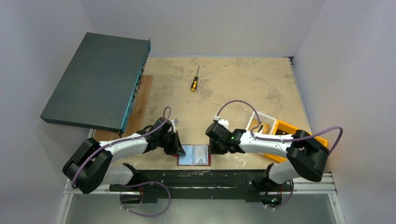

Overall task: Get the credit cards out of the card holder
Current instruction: Remove the credit card from the card holder.

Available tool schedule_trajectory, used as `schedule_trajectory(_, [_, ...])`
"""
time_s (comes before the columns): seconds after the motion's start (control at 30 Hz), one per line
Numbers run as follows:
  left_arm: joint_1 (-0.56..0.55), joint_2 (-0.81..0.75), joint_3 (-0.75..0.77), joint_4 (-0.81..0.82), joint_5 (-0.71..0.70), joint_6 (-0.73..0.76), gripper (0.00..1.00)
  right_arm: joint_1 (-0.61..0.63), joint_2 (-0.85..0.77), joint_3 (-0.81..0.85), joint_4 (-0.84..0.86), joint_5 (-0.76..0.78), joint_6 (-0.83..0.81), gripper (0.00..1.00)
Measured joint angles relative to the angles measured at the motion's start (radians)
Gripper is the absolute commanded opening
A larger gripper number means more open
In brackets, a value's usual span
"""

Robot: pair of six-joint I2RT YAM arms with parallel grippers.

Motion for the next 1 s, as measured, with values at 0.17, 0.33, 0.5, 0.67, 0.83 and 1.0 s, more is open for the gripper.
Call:
schedule_trajectory(0.17, [0.000,0.003,0.000,0.002,0.001,0.000,0.00,0.002,0.015,0.003,0.014,0.000,-0.013,0.25])
schedule_trajectory(0.33, [0.000,0.004,0.000,0.003,0.002,0.000,0.00,0.014,0.015,0.010,0.017,0.000,-0.018,0.25])
schedule_trajectory(0.5, [0.000,0.005,0.000,0.003,0.004,0.000,0.00,0.026,0.012,0.024,0.019,0.000,-0.019,0.24])
schedule_trajectory(0.67, [0.000,0.007,0.000,0.007,0.006,0.000,0.00,0.031,0.016,0.029,0.020,0.000,-0.020,0.17])
schedule_trajectory(0.83, [0.000,0.008,0.000,0.008,0.007,0.000,0.00,0.036,0.055,0.034,0.025,0.000,-0.022,0.13])
schedule_trajectory(1.0, [0.000,0.008,0.000,0.009,0.008,0.000,0.00,0.043,0.074,0.052,0.031,0.000,-0.024,0.13])
